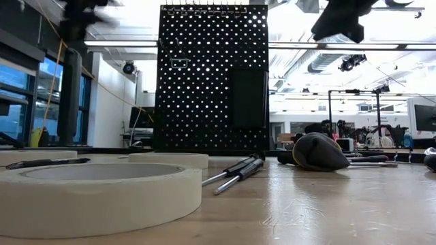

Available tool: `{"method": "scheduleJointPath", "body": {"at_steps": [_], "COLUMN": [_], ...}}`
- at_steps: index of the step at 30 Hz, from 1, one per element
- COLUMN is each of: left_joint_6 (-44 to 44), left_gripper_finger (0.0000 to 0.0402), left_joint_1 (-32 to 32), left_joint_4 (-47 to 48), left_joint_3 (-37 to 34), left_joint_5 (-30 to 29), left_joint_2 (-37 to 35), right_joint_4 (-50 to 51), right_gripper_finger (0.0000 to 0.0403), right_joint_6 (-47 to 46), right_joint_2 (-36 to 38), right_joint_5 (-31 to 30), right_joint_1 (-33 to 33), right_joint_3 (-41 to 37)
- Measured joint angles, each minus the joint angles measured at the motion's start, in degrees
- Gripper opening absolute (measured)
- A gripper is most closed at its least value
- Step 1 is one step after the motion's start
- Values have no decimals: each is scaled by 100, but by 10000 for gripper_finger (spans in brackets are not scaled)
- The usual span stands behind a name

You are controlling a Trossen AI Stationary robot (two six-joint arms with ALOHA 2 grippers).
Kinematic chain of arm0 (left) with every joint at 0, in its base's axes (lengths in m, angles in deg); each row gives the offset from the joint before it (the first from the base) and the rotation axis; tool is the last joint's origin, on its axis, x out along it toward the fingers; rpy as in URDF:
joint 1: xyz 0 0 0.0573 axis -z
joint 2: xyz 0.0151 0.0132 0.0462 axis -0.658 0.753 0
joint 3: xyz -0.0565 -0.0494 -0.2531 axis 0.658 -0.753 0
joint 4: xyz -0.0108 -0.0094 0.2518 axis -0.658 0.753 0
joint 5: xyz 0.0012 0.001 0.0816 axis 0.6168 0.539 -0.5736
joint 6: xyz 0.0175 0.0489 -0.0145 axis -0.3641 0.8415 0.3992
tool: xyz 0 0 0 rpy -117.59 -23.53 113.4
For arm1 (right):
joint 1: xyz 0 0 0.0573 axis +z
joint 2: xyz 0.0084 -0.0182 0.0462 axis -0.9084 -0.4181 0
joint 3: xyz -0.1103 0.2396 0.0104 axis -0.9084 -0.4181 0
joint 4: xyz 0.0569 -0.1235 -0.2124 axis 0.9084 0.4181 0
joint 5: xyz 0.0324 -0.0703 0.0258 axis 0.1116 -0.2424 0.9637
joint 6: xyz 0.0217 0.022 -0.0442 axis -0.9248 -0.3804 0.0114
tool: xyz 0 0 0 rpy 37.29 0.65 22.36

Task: Hang tools onto peg board
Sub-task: Hang the ratchet tool onto the pegboard

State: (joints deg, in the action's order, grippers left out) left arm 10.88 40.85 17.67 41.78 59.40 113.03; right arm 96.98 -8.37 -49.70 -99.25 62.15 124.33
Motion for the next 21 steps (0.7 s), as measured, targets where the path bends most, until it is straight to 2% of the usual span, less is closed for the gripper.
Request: {"method": "scheduleJointPath", "body": {"at_steps": [4,8,14,21], "left_joint_6": [312,938,2109,2288], "left_gripper_finger": [206,240,256,256], "left_joint_1": [245,472,698,724], "left_joint_4": [1583,2462,2402,2306], "left_joint_3": [2,-78,-688,-1060], "left_joint_5": [247,28,-345,-492], "left_joint_2": [272,547,946,1379], "right_joint_4": [-112,-512,-911,-567], "right_gripper_finger": [145,173,177,177], "right_joint_6": [-357,-430,-340,-737], "right_joint_2": [-362,-711,-1199,-1036], "right_joint_5": [-1,4,155,444], "right_joint_1": [2,50,54,50], "right_joint_3": [-2,-2,-4,-4]}}
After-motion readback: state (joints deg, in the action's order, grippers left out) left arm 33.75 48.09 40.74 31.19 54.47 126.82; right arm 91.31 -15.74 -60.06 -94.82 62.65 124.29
